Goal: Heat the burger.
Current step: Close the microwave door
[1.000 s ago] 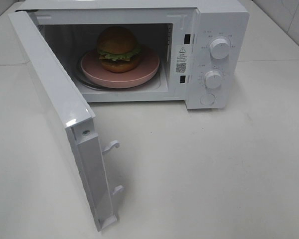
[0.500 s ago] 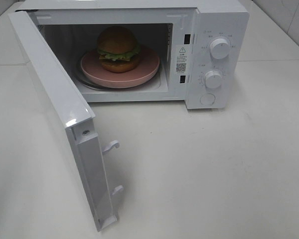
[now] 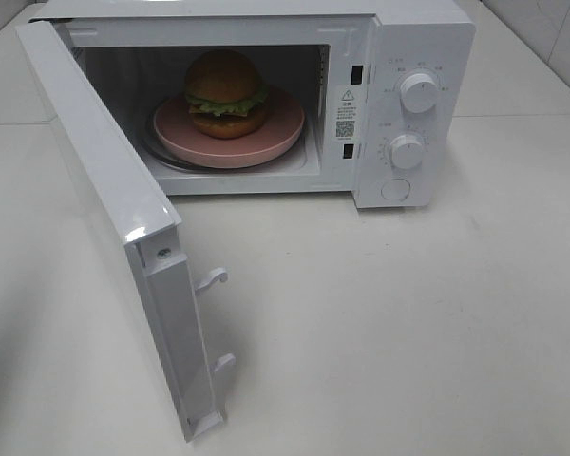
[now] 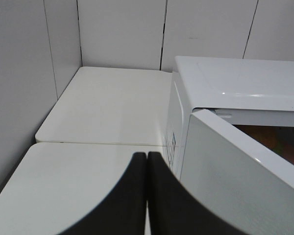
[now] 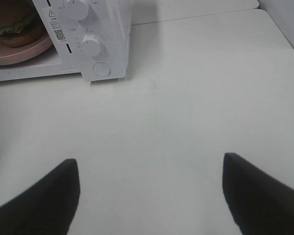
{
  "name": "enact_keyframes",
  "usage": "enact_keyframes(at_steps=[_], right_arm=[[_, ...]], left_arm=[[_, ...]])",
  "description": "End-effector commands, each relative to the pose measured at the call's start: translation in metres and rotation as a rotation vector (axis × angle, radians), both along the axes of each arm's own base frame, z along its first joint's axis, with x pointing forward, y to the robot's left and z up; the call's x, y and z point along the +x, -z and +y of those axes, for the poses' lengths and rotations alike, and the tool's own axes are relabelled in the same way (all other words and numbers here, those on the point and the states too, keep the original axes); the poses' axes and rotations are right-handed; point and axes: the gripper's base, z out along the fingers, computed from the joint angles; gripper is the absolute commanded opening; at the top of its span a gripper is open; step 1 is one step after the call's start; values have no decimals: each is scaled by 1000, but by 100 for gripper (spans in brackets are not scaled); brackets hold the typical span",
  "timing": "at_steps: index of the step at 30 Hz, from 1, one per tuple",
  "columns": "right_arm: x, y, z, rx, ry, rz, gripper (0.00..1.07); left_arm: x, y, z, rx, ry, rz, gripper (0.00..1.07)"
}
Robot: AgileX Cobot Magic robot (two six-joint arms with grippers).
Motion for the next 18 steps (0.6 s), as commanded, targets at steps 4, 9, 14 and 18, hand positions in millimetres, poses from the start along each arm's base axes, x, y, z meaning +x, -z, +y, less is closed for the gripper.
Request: enact_keyframes(at_steps=[4,9,14,18], right_arm=[[-4,0,-1,-1,9,-31,76],[-4,0,-1,-1,9,-31,76],[-4,0,-1,-1,9,-31,76],[-4,0,-1,-1,9,-31,76]], left_arm=[[25,8,-1,-2,2,-90,0],[47,31,-2,-4,9,-155,0],[61,47,-6,37,46,-190,0],[77,67,-12,35,111,-188,0]])
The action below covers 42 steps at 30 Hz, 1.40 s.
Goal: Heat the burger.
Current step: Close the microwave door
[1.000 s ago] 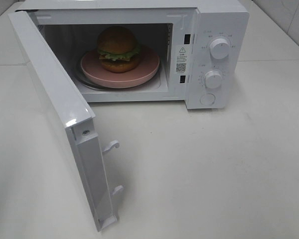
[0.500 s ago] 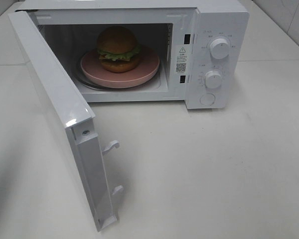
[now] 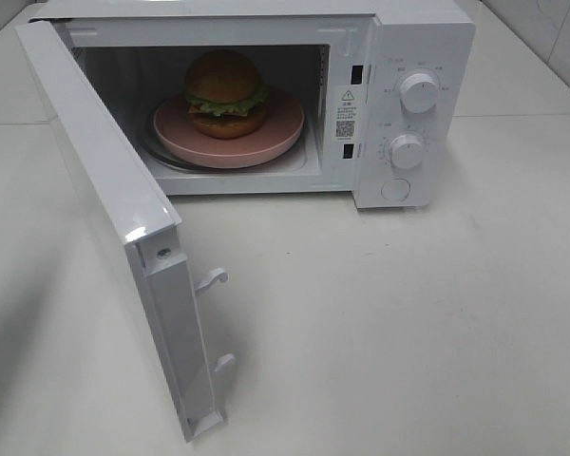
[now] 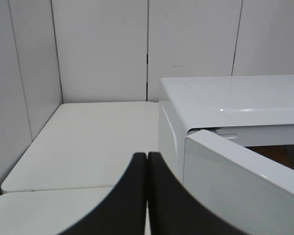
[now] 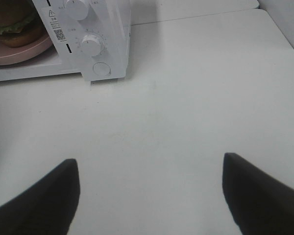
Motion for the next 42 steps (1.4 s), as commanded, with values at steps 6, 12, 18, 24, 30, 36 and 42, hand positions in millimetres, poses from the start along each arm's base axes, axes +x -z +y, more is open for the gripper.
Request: enact_keyframes(at_steps=[6,12,18,24,30,36,42], right_arm=[[-4,0,-1,-1,9,-31,76],[-4,0,-1,-1,9,-31,76],[-4,0,-1,-1,9,-31,76],[-4,0,-1,-1,9,-31,76],[-4,0,-1,-1,9,-31,76],[-4,0,-1,-1,9,-31,76],[-4,0,-1,-1,9,-31,76]], left_arm=[[19,23,-10,-6,108,29,0],[33,46,-23,-17,248,69,0],[41,69,-27,-16,294,154,0],[46,83,-31,-7,341,200,0],[50,91,-34,-68,365,213,0],[57,92,-53,-56,444,240,0],[58,94,-69,-40,468,275,0]])
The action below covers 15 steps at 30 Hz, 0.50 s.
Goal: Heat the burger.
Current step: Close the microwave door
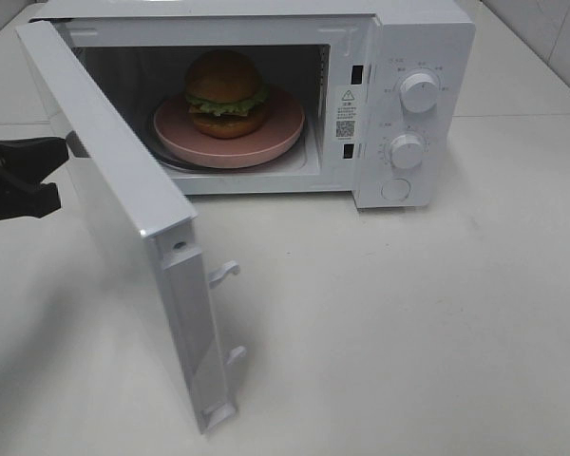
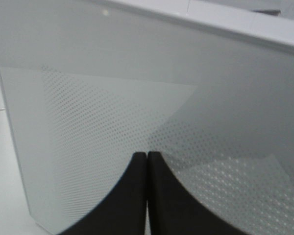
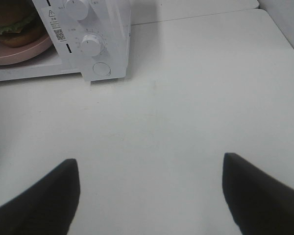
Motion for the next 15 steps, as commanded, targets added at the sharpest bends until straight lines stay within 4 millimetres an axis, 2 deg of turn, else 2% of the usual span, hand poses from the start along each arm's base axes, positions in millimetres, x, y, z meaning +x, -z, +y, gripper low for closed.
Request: enact_keyframes(at_steps=[1,8,15], right_arm=[[-4,0,-1,-1,9,-31,76],[-4,0,-1,-1,9,-31,76],[-4,0,-1,-1,9,-31,76]], left_arm=[[1,-2,-11,6,30,-4,0],[1,3,-23,6,36,10,0],[13,1,-51,18,98,16,0]])
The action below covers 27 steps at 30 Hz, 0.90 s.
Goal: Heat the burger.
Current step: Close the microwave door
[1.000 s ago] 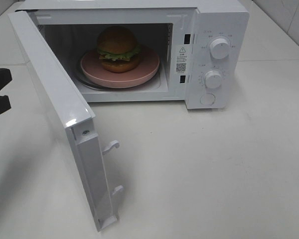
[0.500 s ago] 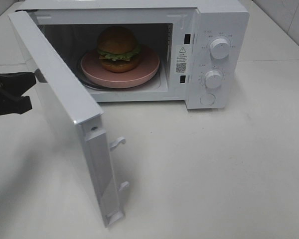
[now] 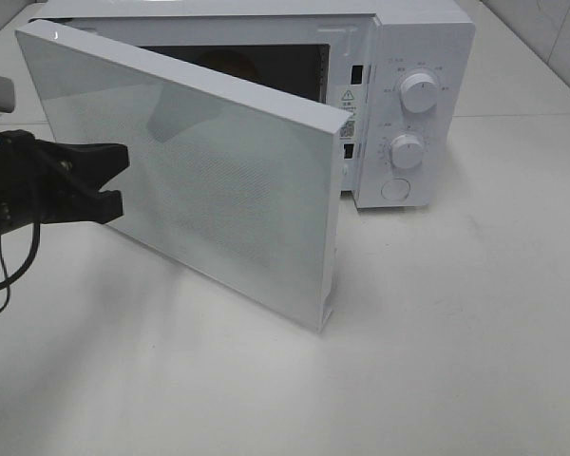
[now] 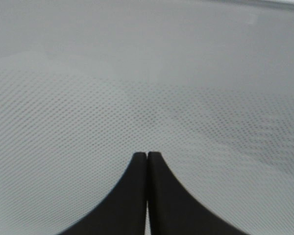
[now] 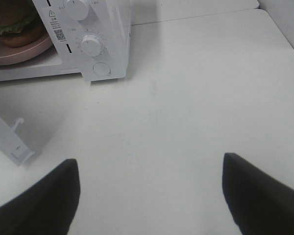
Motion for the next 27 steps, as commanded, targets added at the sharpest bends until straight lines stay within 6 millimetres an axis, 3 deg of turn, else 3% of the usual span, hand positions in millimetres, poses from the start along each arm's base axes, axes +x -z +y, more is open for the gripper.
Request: enact_keyframes(at_steps=[1,12,14,27], right_arm=[[-4,0,-1,-1,9,-31,76],[-4,0,-1,-1,9,-31,76],[-4,0,-1,-1,9,-31,76],[-4,0,-1,-1,9,-31,76]], left_arm=[[6,-3,-9,2,6,-1,0],[24,-6,-44,19,64,2,0],[30,-7,-58,40,87,10,0],[57,-10,-87,28,105,-6,0]])
